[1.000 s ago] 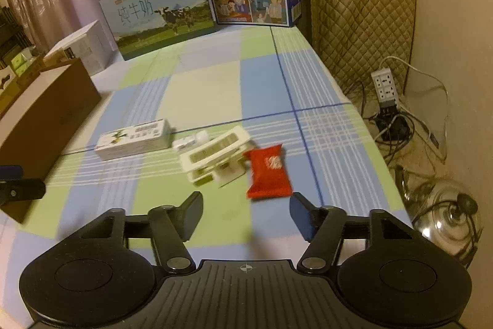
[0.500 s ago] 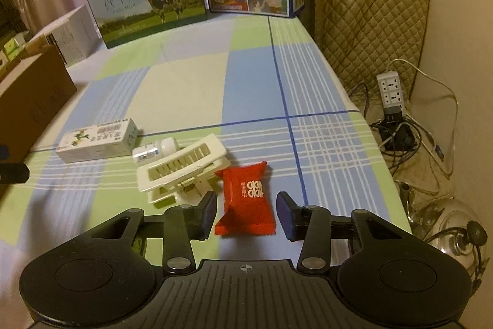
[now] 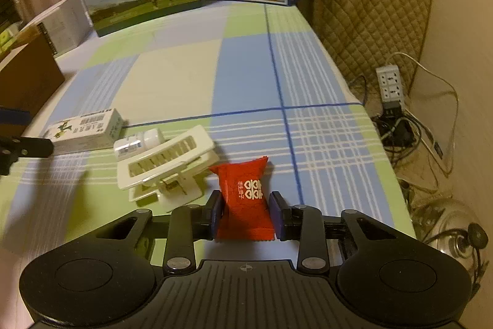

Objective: Organize objects
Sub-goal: 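Grasp the red candy packet with the right tool, then grasp the white medicine box with the left tool while the right tool holds the candy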

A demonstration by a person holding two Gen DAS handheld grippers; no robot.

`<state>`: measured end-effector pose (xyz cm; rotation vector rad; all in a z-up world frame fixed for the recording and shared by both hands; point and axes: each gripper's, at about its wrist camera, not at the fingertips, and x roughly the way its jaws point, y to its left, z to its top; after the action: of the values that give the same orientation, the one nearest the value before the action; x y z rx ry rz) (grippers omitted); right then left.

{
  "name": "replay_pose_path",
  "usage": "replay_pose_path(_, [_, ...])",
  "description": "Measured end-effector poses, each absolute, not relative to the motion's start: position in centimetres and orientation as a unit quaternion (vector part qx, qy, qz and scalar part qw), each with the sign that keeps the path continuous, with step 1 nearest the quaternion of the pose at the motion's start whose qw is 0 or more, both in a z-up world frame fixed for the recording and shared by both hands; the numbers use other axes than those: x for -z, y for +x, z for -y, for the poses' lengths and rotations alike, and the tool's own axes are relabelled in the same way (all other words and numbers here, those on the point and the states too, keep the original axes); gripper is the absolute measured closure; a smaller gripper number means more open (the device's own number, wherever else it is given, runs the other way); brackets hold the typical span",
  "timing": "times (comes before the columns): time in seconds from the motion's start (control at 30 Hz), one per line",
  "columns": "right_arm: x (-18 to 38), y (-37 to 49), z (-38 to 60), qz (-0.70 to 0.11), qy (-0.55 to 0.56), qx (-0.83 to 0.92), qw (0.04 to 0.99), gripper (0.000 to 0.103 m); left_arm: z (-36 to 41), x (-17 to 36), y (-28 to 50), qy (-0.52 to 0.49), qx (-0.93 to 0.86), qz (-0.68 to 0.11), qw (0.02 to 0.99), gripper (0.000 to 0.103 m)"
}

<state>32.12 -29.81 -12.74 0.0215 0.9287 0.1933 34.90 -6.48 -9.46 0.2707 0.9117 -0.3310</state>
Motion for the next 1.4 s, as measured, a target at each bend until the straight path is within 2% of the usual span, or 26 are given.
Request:
replay_pose_path(0.23, [12.4, 31.9, 31.0, -0.454, 0.024, -0.074, 0.888, 0.073, 7.3, 12.1, 37.7, 0.175, 0.201, -0.438, 0.858, 0.02])
replay_pose_path(0.43, [12.3, 31.7, 31.3, -0.456, 0.033, -0.067, 0.887, 0.073, 7.5, 13.6, 39.4, 0.161, 0.224, -0.463, 0.842, 0.02])
replay_pose_path(0.53, [12.2, 31.7, 31.4, -0.457, 0.035, -0.066, 0.886, 0.073, 7.4, 13.7, 39.6, 0.142, 0.228, -0.478, 0.836, 0.03])
replay_pose_path(0.6, [12.2, 31.7, 31.4, -0.458, 0.035, -0.067, 0.886, 0.073, 7.3, 13.6, 39.2, 0.134, 0.227, -0.483, 0.835, 0.041])
replay_pose_path(0.77, [12.2, 31.7, 31.3, -0.461, 0.032, -0.069, 0.884, 0.073, 7.5, 13.3, 37.9, 0.102, 0.219, -0.499, 0.833, 0.053])
replay_pose_path(1.03, [12.2, 31.4, 31.3, -0.461, 0.032, -0.073, 0.884, 0.073, 10.2, 13.4, 38.2, 0.109, 0.202, -0.495, 0.838, 0.057])
replay_pose_path(1.2, [12.2, 30.7, 31.3, -0.461, 0.034, -0.078, 0.883, 0.073, 11.1, 13.4, 37.6, 0.107, 0.187, -0.495, 0.842, 0.066])
replay_pose_path(1.4, [12.1, 29.4, 30.5, -0.467, 0.028, -0.101, 0.878, 0.073, 9.8, 13.2, 34.6, 0.087, 0.149, -0.509, 0.843, 0.066])
